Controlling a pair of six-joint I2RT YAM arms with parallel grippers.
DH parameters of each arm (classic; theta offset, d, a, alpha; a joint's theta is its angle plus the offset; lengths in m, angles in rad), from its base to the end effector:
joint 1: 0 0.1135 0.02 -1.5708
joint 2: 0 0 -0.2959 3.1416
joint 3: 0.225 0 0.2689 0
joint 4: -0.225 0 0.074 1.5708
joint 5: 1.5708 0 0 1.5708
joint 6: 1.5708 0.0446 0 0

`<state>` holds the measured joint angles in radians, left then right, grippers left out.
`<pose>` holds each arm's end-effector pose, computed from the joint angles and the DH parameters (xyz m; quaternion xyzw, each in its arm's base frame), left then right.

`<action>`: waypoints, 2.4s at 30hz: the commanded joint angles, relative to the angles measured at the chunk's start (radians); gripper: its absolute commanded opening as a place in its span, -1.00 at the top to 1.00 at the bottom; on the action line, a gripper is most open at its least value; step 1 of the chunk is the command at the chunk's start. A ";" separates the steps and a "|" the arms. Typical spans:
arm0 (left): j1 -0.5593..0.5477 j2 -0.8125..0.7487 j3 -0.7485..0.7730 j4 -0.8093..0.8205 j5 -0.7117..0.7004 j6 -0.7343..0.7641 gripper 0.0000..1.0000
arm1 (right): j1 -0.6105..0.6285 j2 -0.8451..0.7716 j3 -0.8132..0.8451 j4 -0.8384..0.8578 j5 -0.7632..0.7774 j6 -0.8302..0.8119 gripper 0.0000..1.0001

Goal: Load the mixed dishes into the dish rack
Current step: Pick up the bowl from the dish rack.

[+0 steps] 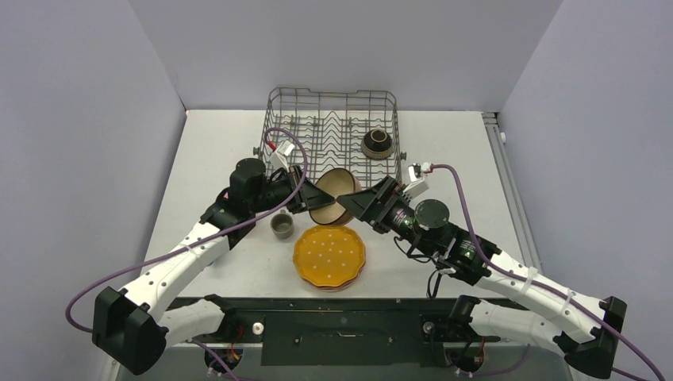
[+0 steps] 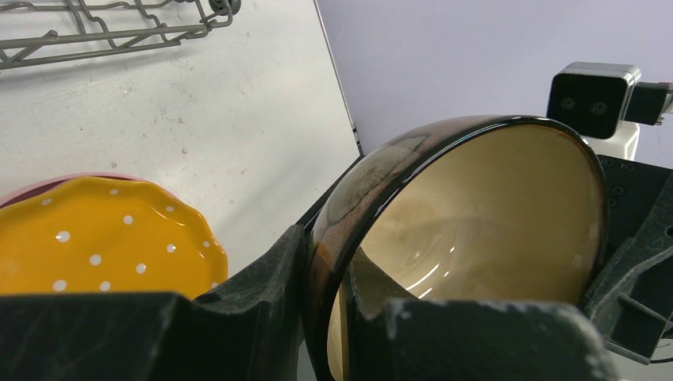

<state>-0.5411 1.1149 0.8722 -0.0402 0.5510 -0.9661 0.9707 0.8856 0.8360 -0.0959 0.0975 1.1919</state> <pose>0.2161 -0.1571 0.3432 -0.0027 0.7867 -0.5540 0.2724 0.1248 0.1747 0.3724 0.1151 0.7476 0.5590 0.3396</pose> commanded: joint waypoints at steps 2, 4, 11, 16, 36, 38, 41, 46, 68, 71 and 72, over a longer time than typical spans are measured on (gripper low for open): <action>0.001 -0.026 0.034 0.182 0.069 -0.047 1.00 | 0.017 0.026 0.058 0.026 0.044 -0.011 -0.61; 0.001 -0.022 0.035 0.174 0.066 -0.040 1.00 | 0.022 0.035 0.067 0.018 0.054 -0.014 -0.61; 0.000 -0.021 0.030 0.140 0.048 -0.020 1.00 | 0.051 0.069 0.118 -0.045 0.113 -0.031 -0.33; 0.000 -0.015 0.022 0.141 0.050 -0.022 1.00 | 0.067 0.074 0.117 -0.034 0.136 -0.021 0.96; 0.037 0.034 0.056 0.042 0.056 0.052 0.13 | 0.010 0.065 0.161 -0.058 0.199 -0.052 1.00; 0.059 0.046 0.056 0.042 0.061 0.058 0.09 | -0.014 0.076 0.174 -0.063 0.195 -0.071 1.00; 0.113 0.061 0.065 -0.025 0.062 0.088 -0.02 | -0.072 0.098 0.205 -0.078 0.184 -0.107 1.00; 0.206 0.083 0.097 -0.114 0.062 0.164 -0.09 | -0.173 0.192 0.271 -0.113 0.167 -0.231 1.00; 0.305 -0.005 0.076 -0.387 0.067 0.380 -0.11 | -0.365 0.780 0.615 -0.134 0.405 -0.729 1.00; 0.307 0.000 0.079 -0.387 0.073 0.385 -0.11 | -0.363 0.833 0.650 -0.159 0.472 -0.807 1.00; 0.309 0.002 0.079 -0.386 0.075 0.387 -0.11 | -0.362 0.842 0.662 -0.168 0.483 -0.822 1.00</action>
<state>-0.2440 1.1271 0.9413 -0.4267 0.6037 -0.6155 0.6090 1.7287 1.3865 -0.3382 0.4328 0.4934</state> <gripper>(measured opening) 0.555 0.674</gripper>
